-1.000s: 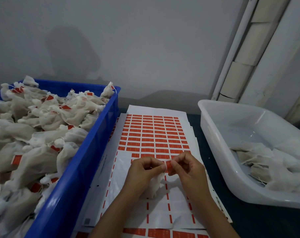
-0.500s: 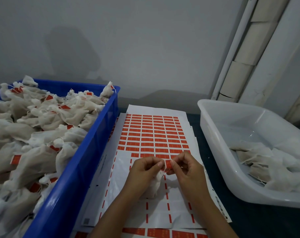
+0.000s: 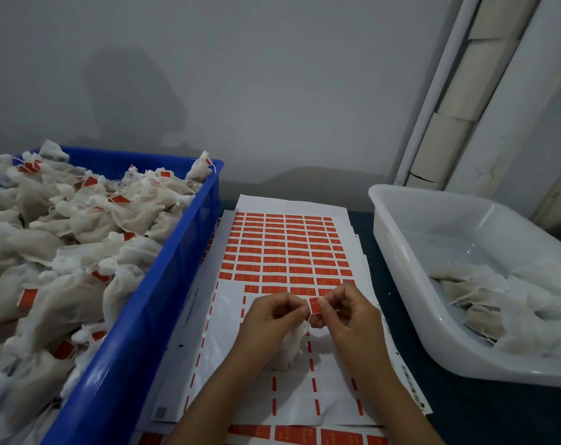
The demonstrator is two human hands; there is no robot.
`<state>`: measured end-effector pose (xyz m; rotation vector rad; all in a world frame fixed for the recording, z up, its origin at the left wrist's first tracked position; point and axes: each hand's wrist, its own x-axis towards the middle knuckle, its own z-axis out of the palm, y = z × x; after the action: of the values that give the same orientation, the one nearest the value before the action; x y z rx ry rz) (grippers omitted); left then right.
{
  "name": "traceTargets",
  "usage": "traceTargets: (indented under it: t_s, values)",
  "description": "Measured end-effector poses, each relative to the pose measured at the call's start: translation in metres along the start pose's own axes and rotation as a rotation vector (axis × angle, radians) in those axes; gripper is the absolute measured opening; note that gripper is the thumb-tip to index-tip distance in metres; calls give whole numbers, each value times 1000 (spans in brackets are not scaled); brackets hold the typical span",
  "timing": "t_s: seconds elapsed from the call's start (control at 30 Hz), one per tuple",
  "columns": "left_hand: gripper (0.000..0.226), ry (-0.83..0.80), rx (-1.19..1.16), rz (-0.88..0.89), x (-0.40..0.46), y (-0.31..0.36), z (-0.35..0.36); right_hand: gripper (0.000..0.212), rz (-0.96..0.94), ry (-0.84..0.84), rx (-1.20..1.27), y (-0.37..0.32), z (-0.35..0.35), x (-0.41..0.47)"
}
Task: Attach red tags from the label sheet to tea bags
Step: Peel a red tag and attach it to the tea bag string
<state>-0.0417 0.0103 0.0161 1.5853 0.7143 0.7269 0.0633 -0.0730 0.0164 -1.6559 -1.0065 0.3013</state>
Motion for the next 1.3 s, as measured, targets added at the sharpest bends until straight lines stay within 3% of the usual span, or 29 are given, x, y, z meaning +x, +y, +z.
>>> traceTargets:
  t_s: [0.87, 1.07, 1.17, 1.3]
  values:
    - [24, 53, -28, -1, -1, 1, -1, 23, -145, -59, -16, -3, -1, 1]
    - [16, 5, -2, 74, -5, 0, 3, 19, -137, -60, 9, -3, 0, 1]
    - [11, -39, 137, 115, -5, -1, 4, 21, -167, -51, -16, -1, -2, 1]
    - [9, -87, 103, 119, -3, -1, 4, 24, -183, -28, -21, -1, -3, 3]
